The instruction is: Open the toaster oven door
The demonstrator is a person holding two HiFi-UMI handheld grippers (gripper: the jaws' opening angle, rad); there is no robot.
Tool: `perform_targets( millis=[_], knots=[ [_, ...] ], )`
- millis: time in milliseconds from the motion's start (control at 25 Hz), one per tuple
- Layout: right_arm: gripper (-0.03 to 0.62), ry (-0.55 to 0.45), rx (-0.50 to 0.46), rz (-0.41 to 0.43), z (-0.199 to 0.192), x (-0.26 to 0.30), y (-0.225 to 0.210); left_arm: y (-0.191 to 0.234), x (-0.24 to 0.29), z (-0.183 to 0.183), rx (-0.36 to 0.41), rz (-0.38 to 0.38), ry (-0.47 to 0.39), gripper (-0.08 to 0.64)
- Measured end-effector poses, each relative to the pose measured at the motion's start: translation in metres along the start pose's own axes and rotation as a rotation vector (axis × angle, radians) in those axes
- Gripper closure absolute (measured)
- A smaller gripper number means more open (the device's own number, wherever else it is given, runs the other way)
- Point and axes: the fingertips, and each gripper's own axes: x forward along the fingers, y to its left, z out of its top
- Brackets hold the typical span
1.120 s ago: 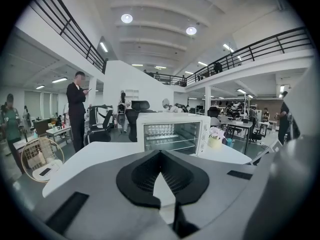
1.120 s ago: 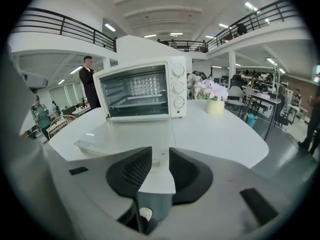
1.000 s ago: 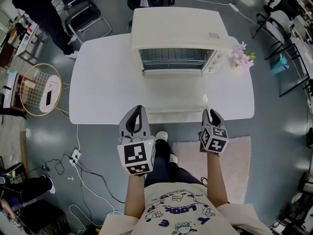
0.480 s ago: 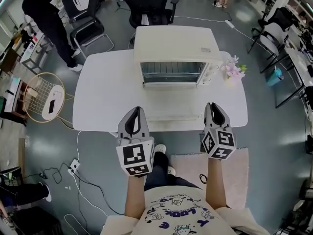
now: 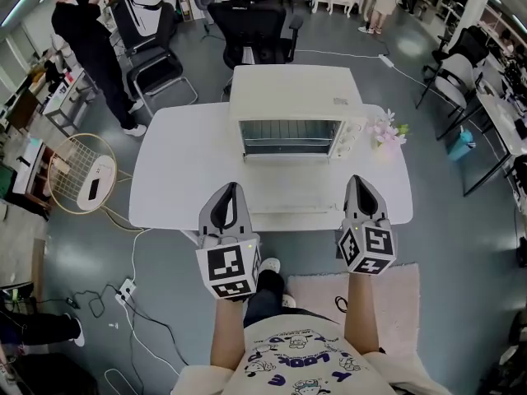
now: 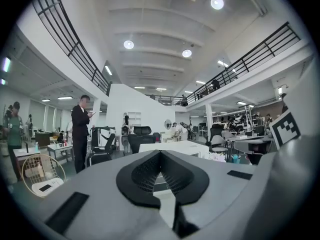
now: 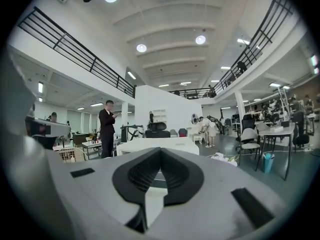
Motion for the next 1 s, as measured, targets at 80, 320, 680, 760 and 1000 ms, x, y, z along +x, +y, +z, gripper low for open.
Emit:
perform_targets(
  millis=[80,320,680,760,1000],
  knots=[
    [0.595,-0.016,-0.009,0.000,0.007,-0.004,0.001,-0.002,-0.003,0.005,-0.001,0.001,-0.012,0.555],
    [0.595,-0.068,-0.020,0.001,0.028,-0.015,0.003,-0.003,-0.011,0.017,0.002,0.007,-0.043,0.555],
    [0.595,-0.088,-0.026,0.006,0.038,-0.018,0.007,-0.003,-0.014,0.024,0.005,0.009,-0.059,0.555],
    [0.595,-0.090,-0.027,0.006,0.038,-0.018,0.007,-0.003,-0.014,0.024,0.005,0.010,-0.059,0.555],
    [0.595,-0.085,-0.030,0.009,0.038,-0.019,0.009,-0.001,-0.016,0.024,0.002,0.015,-0.057,0.555]
  ],
)
